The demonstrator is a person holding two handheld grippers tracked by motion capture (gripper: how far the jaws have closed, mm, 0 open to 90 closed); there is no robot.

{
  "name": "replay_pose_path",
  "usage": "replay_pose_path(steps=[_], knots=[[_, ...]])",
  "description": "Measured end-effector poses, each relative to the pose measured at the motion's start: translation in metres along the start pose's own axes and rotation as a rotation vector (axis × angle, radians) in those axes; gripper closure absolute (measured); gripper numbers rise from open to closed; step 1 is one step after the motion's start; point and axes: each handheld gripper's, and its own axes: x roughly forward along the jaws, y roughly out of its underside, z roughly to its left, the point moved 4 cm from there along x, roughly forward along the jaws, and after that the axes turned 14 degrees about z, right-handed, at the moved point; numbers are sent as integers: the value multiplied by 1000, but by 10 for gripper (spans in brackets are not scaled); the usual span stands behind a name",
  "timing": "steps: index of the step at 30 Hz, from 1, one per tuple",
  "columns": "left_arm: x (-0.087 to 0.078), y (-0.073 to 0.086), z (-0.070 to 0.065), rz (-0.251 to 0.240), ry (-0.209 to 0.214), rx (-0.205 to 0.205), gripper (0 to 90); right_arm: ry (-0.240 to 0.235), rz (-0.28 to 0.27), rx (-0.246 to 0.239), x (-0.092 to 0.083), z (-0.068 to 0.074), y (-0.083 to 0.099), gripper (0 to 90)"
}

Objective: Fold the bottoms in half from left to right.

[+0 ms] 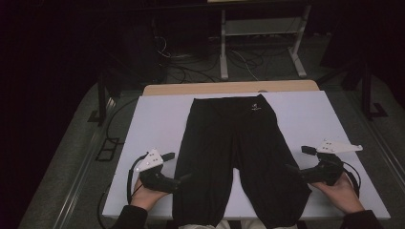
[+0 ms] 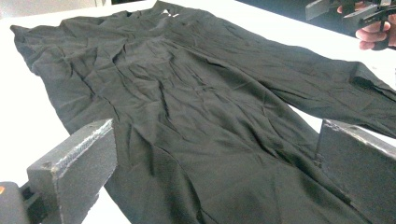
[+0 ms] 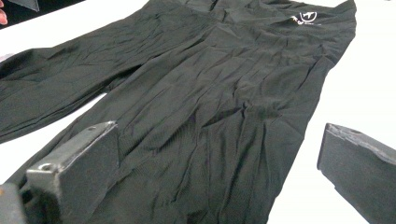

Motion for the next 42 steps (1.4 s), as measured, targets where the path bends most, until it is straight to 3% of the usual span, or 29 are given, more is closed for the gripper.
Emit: replay_pose_path(steps=[26,42], knots=[[-1,1,1,5,-7,-9,0,23,-17,13,-3,1,-9,0],[0,-1,-2,-4,1,-14,0,18,-11,-19,-4,6,-41,0]])
